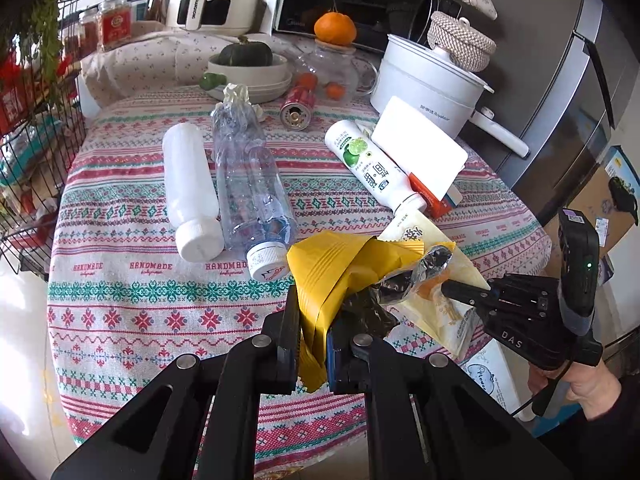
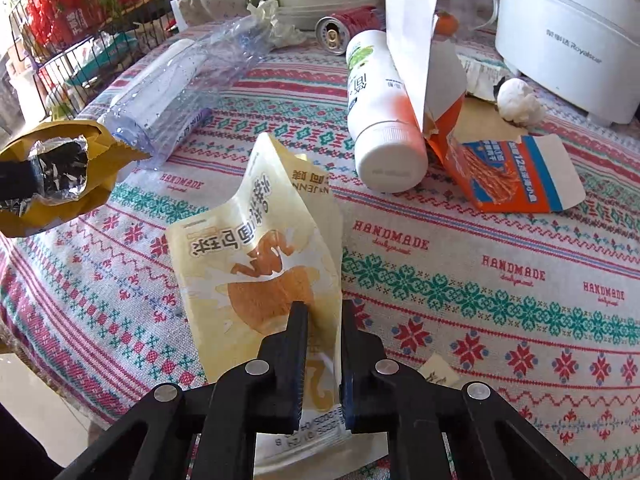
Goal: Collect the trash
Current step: 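Grasp the beige bread bag with the right gripper, then carry both items to the bin while the right gripper releases the bread bag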
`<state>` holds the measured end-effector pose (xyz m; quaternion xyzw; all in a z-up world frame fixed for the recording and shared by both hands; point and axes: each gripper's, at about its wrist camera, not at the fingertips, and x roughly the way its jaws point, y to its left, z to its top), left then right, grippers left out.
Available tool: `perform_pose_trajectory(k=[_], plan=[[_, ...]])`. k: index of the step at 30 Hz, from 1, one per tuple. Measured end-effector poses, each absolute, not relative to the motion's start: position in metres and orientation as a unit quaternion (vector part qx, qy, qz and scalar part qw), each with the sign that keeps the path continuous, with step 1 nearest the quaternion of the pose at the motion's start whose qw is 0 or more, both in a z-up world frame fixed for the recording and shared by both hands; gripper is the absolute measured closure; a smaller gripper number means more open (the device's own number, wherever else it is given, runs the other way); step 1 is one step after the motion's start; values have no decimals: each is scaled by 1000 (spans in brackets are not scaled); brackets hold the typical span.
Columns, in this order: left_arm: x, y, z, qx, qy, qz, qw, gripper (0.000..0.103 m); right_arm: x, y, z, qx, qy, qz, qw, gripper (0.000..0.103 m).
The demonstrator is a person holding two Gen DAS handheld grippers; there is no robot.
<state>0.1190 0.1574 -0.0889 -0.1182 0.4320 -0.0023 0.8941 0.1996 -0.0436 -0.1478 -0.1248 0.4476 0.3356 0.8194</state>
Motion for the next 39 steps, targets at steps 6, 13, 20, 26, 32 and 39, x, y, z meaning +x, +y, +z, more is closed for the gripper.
perform_pose_trajectory(k=[6, 13, 20, 26, 32, 39], plan=[[117, 146, -78, -114, 420, -12, 900, 93, 194, -63, -129, -81, 447, 332, 827, 97], [115, 106, -63, -92, 407, -48, 907, 93, 175, -98, -80, -61, 422, 314, 848, 98], [114, 47, -56, -53, 404, -97, 908, 93, 145, -154, -41, -62, 398, 266, 876, 98], [112, -2, -58, -20, 408, -130, 904, 93, 123, -217, -34, -44, 400, 201, 893, 98], [111, -47, -62, 10, 411, -159, 897, 93, 114, -277, -51, 8, 434, 139, 890, 98], [109, -98, -77, 56, 422, -187, 885, 93, 111, -320, -89, 48, 511, 72, 855, 98]])
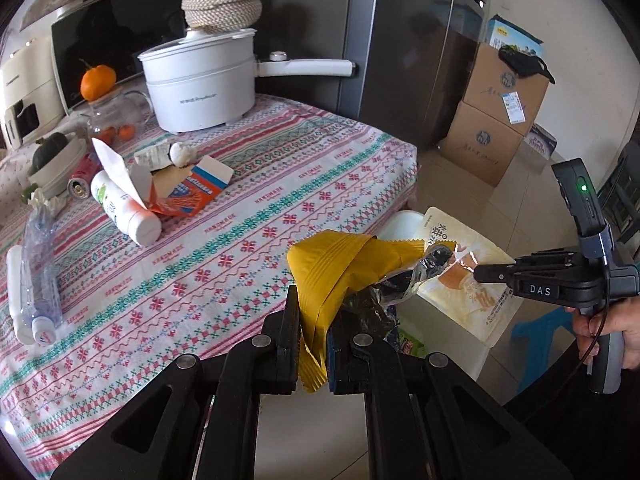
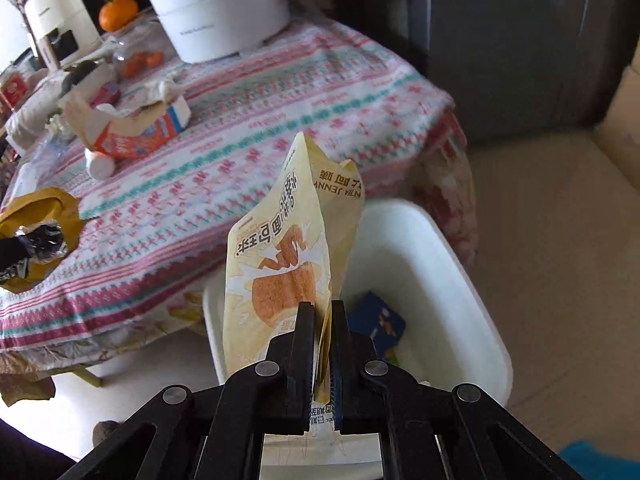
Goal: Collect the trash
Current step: 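Carry both items to the bin while the right gripper releases the bread bag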
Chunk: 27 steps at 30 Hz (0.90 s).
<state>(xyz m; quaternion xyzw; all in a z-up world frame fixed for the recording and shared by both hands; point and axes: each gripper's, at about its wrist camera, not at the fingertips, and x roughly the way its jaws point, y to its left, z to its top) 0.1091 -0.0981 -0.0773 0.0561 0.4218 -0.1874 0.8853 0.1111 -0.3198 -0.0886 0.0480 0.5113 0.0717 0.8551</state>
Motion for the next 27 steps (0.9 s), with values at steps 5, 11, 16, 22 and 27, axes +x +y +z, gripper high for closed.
perform_pose_trajectory(k=[5, 11, 16, 22, 27], plan=[[113, -120, -91, 78, 434, -194, 877, 93, 117, -331, -118, 63, 561, 58, 823, 97], [117, -141, -103, 95, 441, -200, 870, 93, 124, -337, -137, 67, 583, 47, 809, 93], [121, -154, -109, 102, 443, -206, 867, 93, 128, -351, -137, 98, 579, 38, 808, 67], [124, -174, -117, 114, 443, -218, 862, 93, 118, -365, -119, 104, 550, 24, 828, 54], [127, -188, -127, 127, 442, -224, 859, 93, 108, -377, -105, 104, 526, 5, 844, 49]])
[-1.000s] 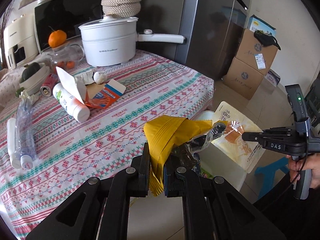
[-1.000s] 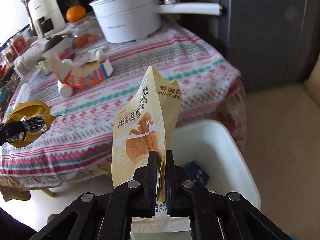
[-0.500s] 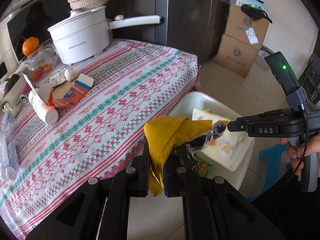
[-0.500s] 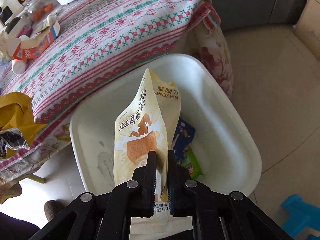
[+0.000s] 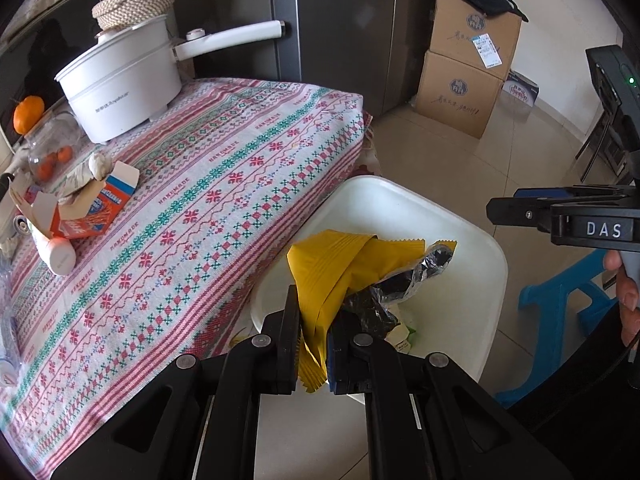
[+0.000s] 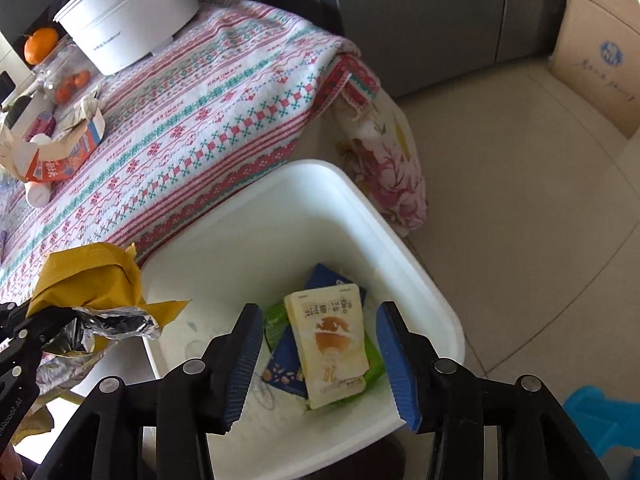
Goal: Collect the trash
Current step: 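Carry both items to the bin while the right gripper releases the bread bag, then open the left gripper to drop the yellow wrapper into the bin, then move both empty grippers back over the table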
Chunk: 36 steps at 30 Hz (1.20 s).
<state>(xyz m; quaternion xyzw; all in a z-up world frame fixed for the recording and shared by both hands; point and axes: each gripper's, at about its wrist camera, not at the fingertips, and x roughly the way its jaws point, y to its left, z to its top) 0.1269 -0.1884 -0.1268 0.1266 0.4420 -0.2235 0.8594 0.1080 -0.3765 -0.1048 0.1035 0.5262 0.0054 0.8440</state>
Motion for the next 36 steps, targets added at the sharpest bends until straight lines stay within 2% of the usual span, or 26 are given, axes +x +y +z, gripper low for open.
perform_pose_trajectory(k=[5, 7, 9, 11, 19, 26, 36], plan=[[130, -195, -132, 129, 434, -228, 862, 87, 104, -386, -98, 102, 511, -16, 854, 46], [130, -196, -131, 131, 436, -224, 862, 80, 103, -390, -98, 106, 511, -19, 853, 46], [128, -195, -128, 130, 434, -225, 862, 58, 103, -391, -99, 107, 511, -22, 852, 46], [125, -193, -125, 130, 427, -221, 867, 46, 103, -391, -98, 103, 511, -24, 853, 46], [124, -174, -117, 114, 435, -211, 868, 41, 103, -389, -96, 102, 506, -27, 856, 43], [120, -149, -105, 98, 435, -197, 873, 30, 104, -378, -92, 91, 501, -24, 860, 40], [121, -89, -90, 45, 443, -156, 882, 18, 111, -349, -81, 64, 484, -8, 873, 31]])
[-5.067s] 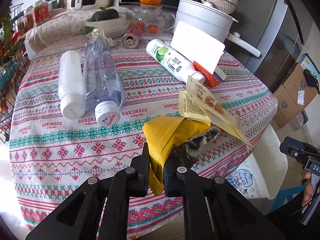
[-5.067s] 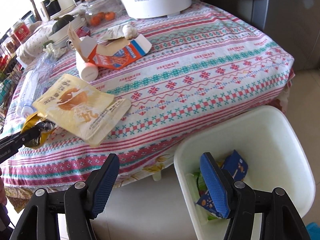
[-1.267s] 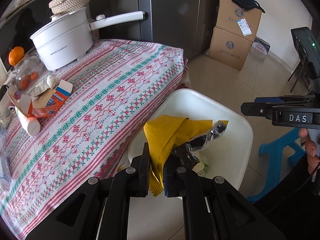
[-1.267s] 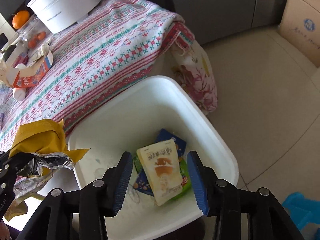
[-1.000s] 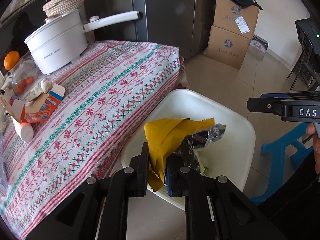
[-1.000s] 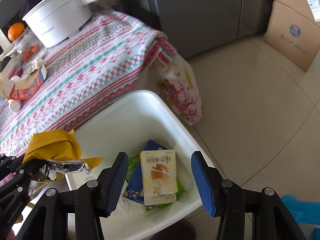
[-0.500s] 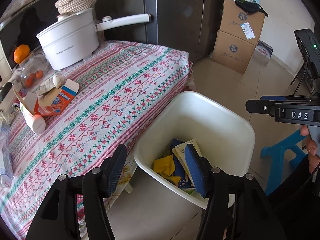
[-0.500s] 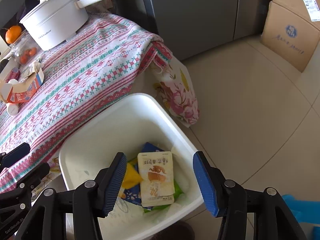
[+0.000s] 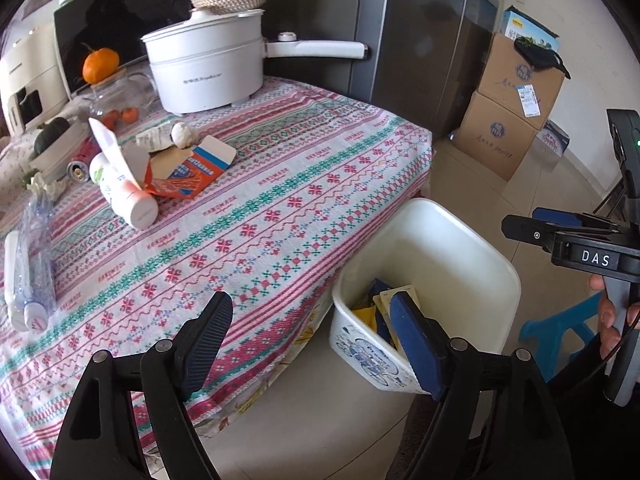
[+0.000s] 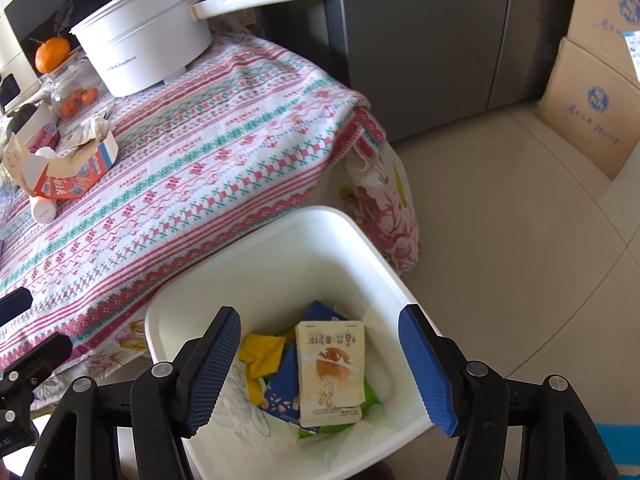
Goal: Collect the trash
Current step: 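Move both empty grippers back over the table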
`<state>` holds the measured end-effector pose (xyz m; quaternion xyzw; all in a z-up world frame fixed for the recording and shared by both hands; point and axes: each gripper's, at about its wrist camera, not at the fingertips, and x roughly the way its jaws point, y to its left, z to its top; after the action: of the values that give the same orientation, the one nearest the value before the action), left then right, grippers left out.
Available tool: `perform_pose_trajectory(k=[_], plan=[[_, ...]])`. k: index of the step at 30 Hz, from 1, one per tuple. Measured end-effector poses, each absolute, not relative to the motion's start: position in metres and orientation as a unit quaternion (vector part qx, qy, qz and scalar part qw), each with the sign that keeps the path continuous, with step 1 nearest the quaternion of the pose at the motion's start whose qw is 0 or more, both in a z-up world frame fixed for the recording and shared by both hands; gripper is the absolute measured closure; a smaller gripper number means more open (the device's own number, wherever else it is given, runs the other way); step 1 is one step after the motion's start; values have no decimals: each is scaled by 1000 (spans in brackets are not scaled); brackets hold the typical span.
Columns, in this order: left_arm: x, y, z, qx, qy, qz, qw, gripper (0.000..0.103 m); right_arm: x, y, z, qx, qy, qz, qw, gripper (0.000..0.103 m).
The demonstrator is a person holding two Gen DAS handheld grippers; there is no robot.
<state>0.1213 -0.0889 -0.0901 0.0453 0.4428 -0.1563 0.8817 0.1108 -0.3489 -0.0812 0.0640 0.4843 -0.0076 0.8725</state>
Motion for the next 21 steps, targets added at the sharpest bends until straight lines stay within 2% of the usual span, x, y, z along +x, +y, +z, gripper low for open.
perform_pose_trajectory(k=[10, 21], plan=[[118, -2, -73, -5, 428, -83, 900, 16, 120, -309, -70, 33, 467, 12, 884, 21], [130, 125, -57, -64, 430, 23, 900, 16, 137, -237, -63, -11, 459, 72, 885, 20]])
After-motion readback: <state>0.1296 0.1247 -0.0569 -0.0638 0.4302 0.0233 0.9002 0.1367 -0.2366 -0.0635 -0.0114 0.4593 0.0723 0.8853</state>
